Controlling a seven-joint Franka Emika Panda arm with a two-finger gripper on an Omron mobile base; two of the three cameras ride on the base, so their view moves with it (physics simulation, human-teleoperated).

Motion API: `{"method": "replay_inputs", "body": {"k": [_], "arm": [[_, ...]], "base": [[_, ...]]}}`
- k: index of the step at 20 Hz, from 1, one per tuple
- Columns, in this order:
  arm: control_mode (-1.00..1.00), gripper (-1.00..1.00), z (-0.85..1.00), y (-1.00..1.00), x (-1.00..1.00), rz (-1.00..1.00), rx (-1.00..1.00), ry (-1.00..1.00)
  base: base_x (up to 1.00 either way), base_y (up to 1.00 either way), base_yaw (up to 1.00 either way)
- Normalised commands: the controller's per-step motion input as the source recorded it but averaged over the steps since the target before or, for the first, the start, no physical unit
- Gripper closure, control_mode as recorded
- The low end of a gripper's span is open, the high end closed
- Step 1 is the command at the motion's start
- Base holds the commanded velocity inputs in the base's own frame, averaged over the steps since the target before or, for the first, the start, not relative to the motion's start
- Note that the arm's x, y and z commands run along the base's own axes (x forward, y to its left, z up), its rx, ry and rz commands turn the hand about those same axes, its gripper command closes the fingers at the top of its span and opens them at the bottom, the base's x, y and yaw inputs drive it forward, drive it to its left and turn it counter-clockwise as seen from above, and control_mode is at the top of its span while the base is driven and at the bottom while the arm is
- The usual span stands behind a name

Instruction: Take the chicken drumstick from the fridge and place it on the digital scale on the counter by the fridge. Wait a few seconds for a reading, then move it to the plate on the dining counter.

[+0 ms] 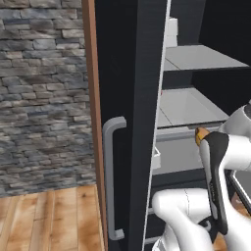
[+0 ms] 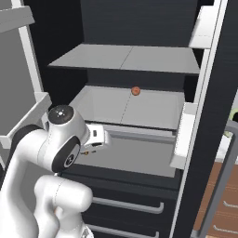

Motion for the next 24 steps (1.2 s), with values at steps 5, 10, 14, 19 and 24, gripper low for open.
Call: {"method": "replay_inputs", "body": {"k": [5, 10, 14, 19, 24], "arm": [[-1.00, 1.00, 0.00, 0.00, 0.00, 0.00, 0.00, 0.00], [1.00, 1.00, 0.00, 0.00, 0.00, 0.00, 0.00, 0.00], [1.00, 1.00, 0.00, 0.00, 0.00, 0.00, 0.00, 0.00], [1.00, 1.00, 0.00, 0.00, 0.00, 0.00, 0.00, 0.00], [1.00, 1.00, 0.00, 0.00, 0.00, 0.00, 0.00, 0.00]], "base": [[0.00, 0.00, 0.00], [-0.17, 0.00, 0.00], [-1.00, 0.00, 0.00], [-0.94, -0.02, -0.08], [-0.71, -0.18, -0.43]]}}
